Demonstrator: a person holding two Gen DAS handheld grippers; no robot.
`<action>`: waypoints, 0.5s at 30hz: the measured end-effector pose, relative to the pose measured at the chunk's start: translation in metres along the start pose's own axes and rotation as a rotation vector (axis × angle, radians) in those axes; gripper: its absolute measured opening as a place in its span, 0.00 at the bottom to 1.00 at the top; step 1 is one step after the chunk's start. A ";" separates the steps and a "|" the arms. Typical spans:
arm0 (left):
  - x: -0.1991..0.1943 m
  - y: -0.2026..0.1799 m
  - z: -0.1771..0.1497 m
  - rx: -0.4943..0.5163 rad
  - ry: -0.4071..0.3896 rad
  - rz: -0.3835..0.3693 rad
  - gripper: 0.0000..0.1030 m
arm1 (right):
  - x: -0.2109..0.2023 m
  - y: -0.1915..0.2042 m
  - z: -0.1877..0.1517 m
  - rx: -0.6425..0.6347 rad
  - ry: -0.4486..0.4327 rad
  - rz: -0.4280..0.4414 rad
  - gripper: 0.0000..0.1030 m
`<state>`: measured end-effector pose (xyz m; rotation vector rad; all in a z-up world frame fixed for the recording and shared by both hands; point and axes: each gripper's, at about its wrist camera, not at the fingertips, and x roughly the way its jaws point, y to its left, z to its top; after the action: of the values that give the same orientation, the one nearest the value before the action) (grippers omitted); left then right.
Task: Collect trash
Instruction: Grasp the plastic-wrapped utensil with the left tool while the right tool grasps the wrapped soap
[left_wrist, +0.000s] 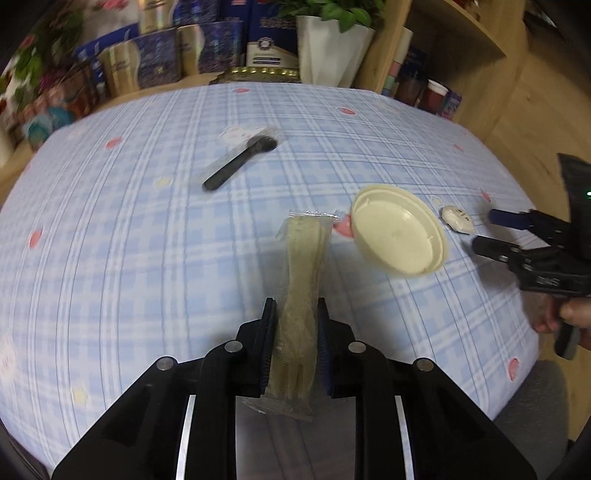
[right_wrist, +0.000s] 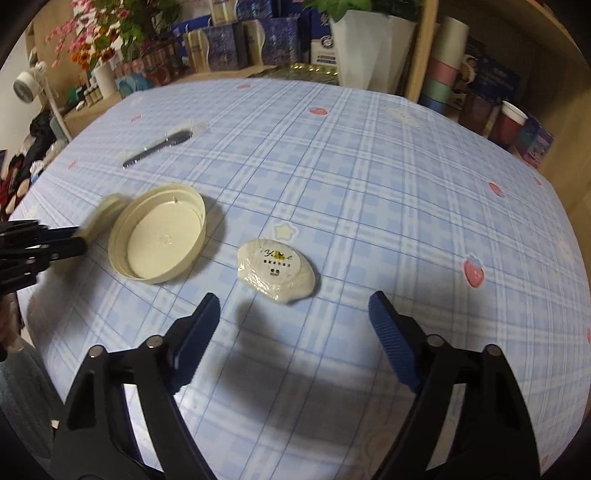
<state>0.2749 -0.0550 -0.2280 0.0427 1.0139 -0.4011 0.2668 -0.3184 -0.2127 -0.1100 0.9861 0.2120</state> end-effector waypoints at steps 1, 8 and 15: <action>-0.003 0.002 -0.004 -0.015 -0.001 -0.005 0.20 | 0.003 0.001 0.001 -0.009 0.008 0.000 0.73; -0.018 0.011 -0.025 -0.072 -0.008 -0.028 0.20 | 0.020 -0.002 0.015 -0.012 0.037 0.032 0.65; -0.021 0.011 -0.029 -0.092 -0.026 -0.025 0.20 | 0.023 0.006 0.021 -0.049 0.022 0.068 0.52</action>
<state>0.2453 -0.0321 -0.2281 -0.0574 1.0070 -0.3763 0.2942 -0.3053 -0.2204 -0.1241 1.0081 0.2984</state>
